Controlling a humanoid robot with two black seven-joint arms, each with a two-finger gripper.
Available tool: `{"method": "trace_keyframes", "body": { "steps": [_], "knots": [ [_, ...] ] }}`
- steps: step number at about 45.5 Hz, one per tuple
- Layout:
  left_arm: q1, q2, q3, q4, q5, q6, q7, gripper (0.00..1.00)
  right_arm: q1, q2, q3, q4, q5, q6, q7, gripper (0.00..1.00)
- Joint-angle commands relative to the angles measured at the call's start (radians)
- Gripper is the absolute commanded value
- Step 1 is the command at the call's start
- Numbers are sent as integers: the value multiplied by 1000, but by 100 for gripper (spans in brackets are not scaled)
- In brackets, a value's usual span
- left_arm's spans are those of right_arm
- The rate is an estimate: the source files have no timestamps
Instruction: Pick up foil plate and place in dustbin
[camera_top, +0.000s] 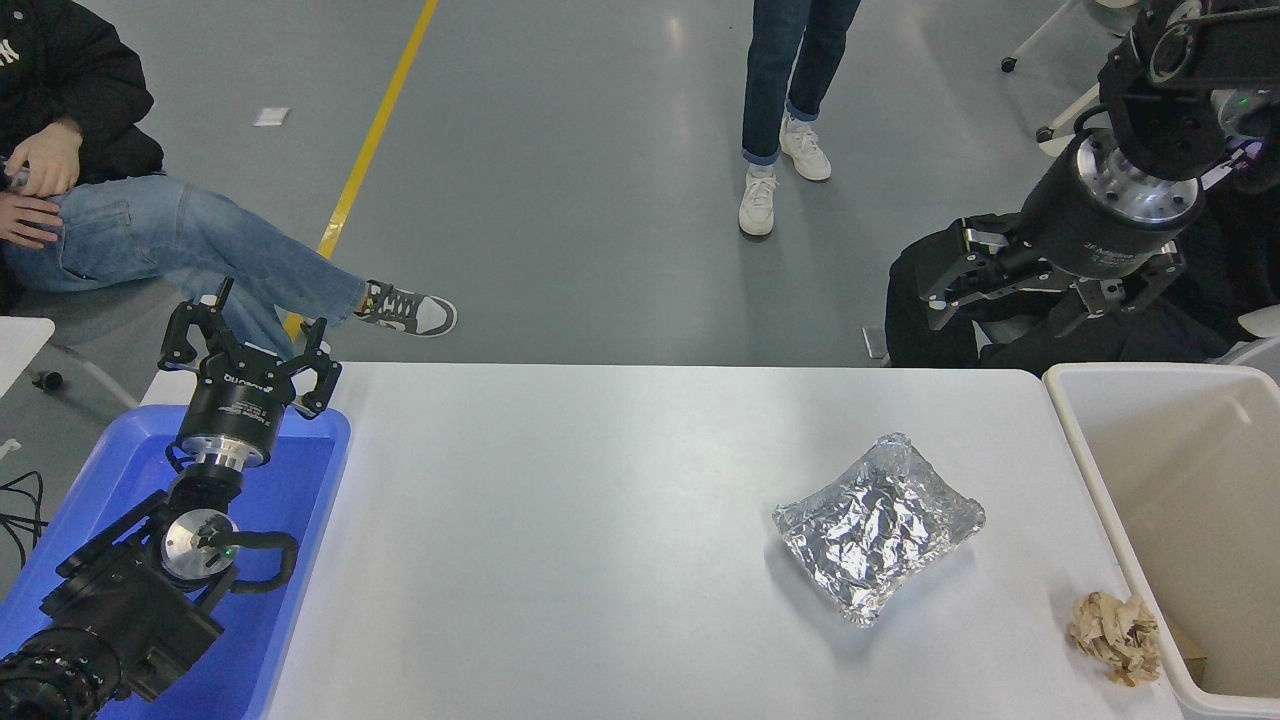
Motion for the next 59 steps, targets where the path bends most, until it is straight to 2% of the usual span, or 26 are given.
{"method": "trace_keyframes", "body": {
  "steps": [1,30,59],
  "knots": [
    [1,0,2,2,3,2,-1,98,12,-6,-3,0,0,0,-1,100],
    [0,0,0,0,1,2,0,98,-25,3,13,-2,0,0,-1,100],
    [0,0,0,0,0,0,-1,98,-47,-34,-11,-2,0,0,1,100]
  ]
}}
